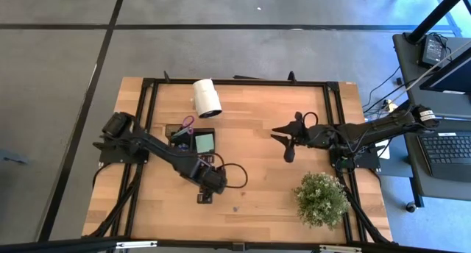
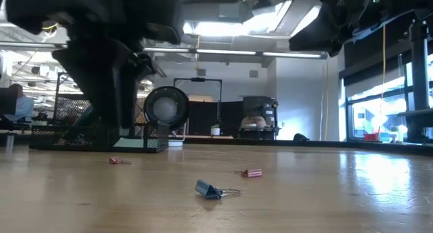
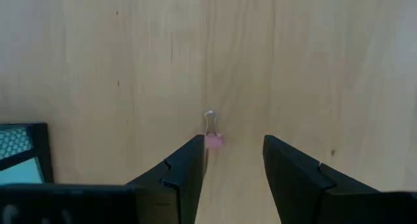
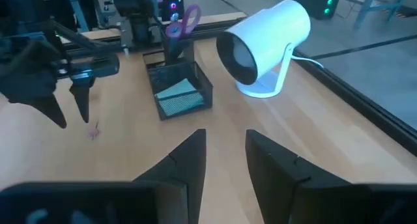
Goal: Pick and place office supplies into organizer
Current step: Put the pink binder clip into the black desk organizer
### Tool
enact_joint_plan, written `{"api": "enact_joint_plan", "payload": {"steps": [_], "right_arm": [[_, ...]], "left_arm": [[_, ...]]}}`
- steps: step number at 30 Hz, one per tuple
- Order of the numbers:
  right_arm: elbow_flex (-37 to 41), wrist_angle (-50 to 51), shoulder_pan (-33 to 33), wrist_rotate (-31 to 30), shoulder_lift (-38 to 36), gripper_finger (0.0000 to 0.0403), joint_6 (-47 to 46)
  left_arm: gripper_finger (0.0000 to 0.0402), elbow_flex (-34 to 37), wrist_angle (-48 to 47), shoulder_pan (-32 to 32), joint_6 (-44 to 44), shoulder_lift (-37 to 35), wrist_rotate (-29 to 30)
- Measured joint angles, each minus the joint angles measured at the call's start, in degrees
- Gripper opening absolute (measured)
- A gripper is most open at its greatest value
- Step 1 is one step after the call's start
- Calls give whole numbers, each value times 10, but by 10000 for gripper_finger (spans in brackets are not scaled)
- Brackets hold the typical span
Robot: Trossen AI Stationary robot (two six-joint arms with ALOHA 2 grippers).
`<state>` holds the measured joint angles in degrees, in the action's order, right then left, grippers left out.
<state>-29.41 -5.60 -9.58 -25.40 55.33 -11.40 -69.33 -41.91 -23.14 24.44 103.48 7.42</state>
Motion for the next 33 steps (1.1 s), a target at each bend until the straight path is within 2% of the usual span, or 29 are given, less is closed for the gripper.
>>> {"api": "enact_joint_plan", "payload": {"steps": [8, 19, 33], "right_arm": [[0, 14, 0, 17, 0, 113, 8], [0, 18, 0, 27, 0, 113, 16], [0, 44, 0, 27, 0, 113, 14]], "left_arm": [[150, -8, -3, 26, 3, 16, -50], [150, -5, -3, 35, 4, 17, -52], [150, -5, -16, 40, 12, 57, -54]]}}
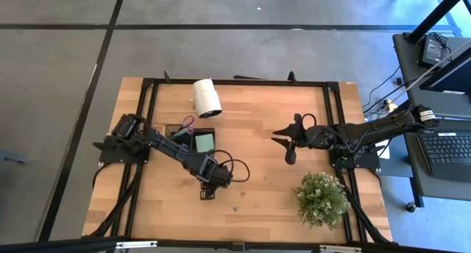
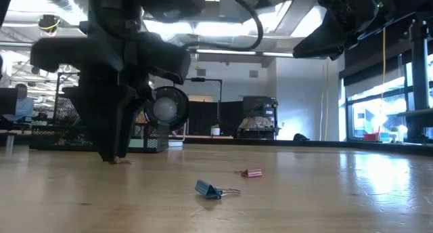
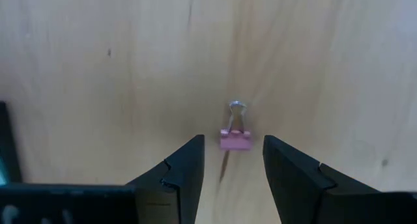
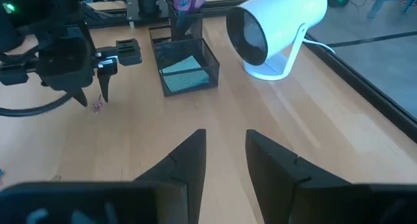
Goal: Pick and place office supplies into organizer
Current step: Put the pink binder clip into the black desk organizer
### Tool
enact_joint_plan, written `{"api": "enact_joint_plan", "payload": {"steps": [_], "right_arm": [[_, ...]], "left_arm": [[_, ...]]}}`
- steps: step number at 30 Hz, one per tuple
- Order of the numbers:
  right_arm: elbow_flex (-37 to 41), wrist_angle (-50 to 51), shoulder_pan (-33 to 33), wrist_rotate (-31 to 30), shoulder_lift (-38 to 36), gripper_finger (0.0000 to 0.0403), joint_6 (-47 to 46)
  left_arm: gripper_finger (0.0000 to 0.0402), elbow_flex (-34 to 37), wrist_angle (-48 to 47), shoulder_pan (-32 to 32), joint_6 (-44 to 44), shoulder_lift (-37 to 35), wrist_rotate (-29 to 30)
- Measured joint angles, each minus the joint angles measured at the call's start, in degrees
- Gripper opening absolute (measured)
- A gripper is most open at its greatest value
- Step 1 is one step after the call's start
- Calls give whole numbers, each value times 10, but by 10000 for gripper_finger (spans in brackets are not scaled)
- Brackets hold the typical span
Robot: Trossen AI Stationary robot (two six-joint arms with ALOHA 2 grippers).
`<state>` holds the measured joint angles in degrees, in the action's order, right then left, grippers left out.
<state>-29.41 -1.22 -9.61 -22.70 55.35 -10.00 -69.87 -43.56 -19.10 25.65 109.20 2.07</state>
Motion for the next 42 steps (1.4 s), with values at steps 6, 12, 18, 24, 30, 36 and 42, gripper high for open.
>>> {"api": "enact_joint_plan", "payload": {"steps": [6, 12, 18, 24, 30, 36, 42], "right_arm": [[0, 5, 0, 0, 0, 113, 0], [0, 8, 0, 0, 0, 113, 1], [0, 9, 0, 0, 0, 113, 2], [0, 9, 0, -1, 0, 113, 2], [0, 9, 0, -1, 0, 113, 2], [0, 9, 0, -1, 0, 113, 1], [0, 9, 0, -1, 0, 113, 0]], "left_arm": [[150, -1, 3, 5, 2, 8, -2], [150, -3, 0, 5, 1, 15, -12], [142, -2, -1, 4, -12, 15, -1], [111, -2, -8, 4, -13, 16, 5], [77, -1, -11, 3, -14, 17, 8], [57, -1, -14, 1, -14, 17, 8], [55, -8, -34, 1, -14, 8, -3]]}}
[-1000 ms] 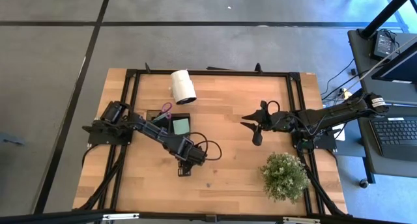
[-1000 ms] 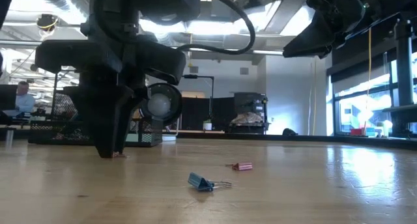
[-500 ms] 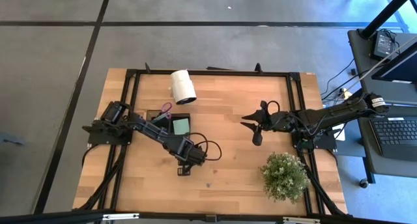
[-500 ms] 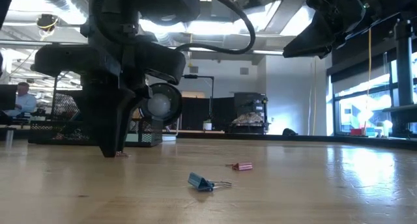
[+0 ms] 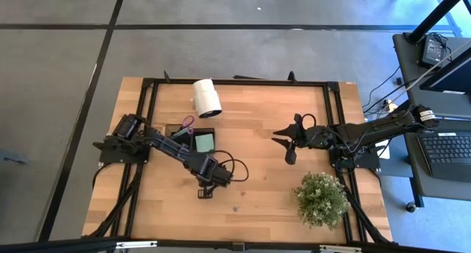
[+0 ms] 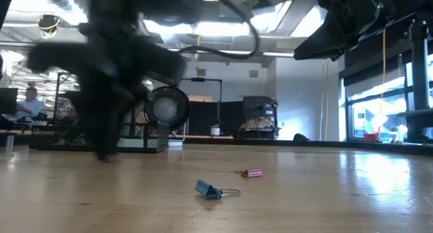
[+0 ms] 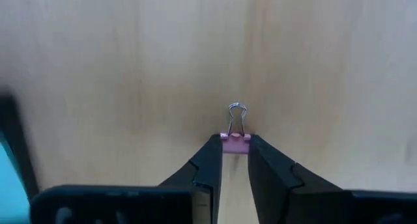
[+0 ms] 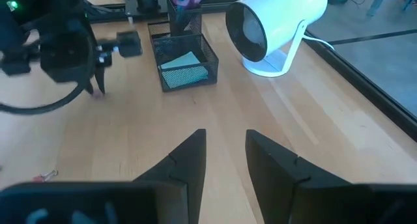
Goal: Pick and place office supplies into organizer
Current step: Put the pink binder clip into the black desk organizer
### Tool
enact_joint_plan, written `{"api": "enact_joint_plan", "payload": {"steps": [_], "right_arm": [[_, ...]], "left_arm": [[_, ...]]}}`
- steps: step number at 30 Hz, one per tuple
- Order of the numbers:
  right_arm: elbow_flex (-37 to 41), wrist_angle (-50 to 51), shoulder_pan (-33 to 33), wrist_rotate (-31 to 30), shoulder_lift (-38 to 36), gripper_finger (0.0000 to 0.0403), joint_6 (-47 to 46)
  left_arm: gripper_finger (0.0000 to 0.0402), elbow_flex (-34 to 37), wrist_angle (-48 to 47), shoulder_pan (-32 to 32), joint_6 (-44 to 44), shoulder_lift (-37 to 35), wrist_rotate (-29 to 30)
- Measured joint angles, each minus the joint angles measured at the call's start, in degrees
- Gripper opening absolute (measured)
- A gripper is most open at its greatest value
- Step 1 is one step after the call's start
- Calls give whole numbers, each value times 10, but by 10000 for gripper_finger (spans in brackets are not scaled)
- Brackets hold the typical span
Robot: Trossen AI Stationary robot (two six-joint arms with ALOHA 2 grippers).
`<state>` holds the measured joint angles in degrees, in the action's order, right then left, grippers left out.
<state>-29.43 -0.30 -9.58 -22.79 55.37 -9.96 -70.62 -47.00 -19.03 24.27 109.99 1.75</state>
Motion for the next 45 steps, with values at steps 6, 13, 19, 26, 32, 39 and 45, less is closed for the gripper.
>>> {"api": "enact_joint_plan", "payload": {"steps": [6, 13, 19, 26, 32, 39, 45], "right_arm": [[0, -3, 0, 0, 0, 113, 0], [0, -3, 0, 0, 0, 113, 0], [0, -3, 0, 0, 0, 113, 0], [0, -6, 0, 0, 0, 113, 0], [0, -9, 0, 0, 0, 113, 0], [0, -16, 0, -1, 0, 113, 0], [0, -16, 0, -1, 0, 113, 0]], "left_arm": [[55, 0, -74, -1, 5, -60, -12], [55, 4, -195, -1, 44, -130, 47], [55, 47, -245, 15, 96, -187, 80], [55, 124, -245, 56, 122, -233, 89], [55, 166, -230, 94, 134, -242, 113], [55, 195, -200, 131, 131, -242, 105], [60, 198, -200, 137, 131, -242, 104]]}}
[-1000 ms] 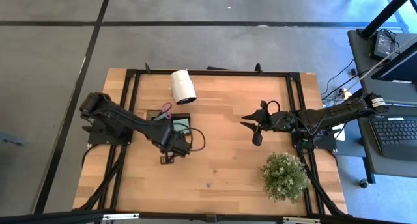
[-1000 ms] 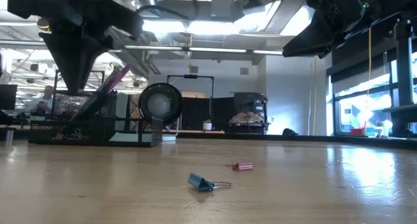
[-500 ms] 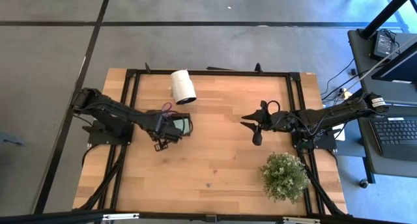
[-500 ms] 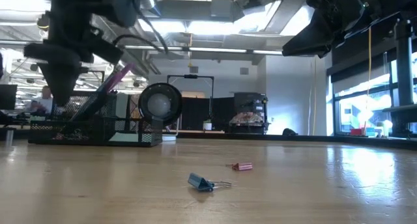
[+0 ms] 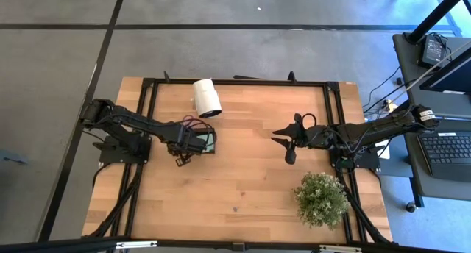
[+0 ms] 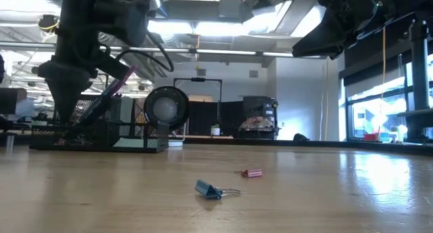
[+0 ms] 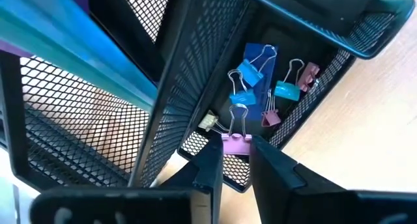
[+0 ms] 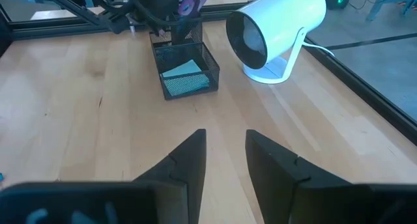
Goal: Pick and place office supplies into organizer
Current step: Put the pink binder clip into the black desk organizer
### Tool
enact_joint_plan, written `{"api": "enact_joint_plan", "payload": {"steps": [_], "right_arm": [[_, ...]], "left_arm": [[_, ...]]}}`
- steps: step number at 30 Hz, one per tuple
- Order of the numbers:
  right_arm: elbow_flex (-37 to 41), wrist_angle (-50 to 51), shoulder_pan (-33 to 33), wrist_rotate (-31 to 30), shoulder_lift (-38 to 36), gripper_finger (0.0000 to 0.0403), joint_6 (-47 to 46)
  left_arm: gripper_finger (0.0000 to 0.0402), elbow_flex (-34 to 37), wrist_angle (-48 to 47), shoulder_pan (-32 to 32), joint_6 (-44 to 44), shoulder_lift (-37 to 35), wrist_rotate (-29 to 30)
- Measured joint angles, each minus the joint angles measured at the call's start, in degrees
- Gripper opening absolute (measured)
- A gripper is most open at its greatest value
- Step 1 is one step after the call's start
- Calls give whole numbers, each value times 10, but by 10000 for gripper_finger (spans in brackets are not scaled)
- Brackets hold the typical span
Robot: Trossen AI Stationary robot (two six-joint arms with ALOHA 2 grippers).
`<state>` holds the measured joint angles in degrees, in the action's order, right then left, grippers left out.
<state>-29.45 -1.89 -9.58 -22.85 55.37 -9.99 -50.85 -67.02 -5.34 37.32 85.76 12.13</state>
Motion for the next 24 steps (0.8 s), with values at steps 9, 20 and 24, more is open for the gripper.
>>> {"api": "enact_joint_plan", "payload": {"steps": [9, 20, 24], "right_arm": [[0, 0, 0, 0, 0, 113, 2], [0, 0, 0, 0, 0, 113, 2], [0, 0, 0, 0, 0, 113, 2]], "left_arm": [[97, 0, 0, 0, 4, 0, 3], [134, -8, -5, -2, -6, 0, -26], [132, -40, -5, -15, -14, 0, -46]]}}
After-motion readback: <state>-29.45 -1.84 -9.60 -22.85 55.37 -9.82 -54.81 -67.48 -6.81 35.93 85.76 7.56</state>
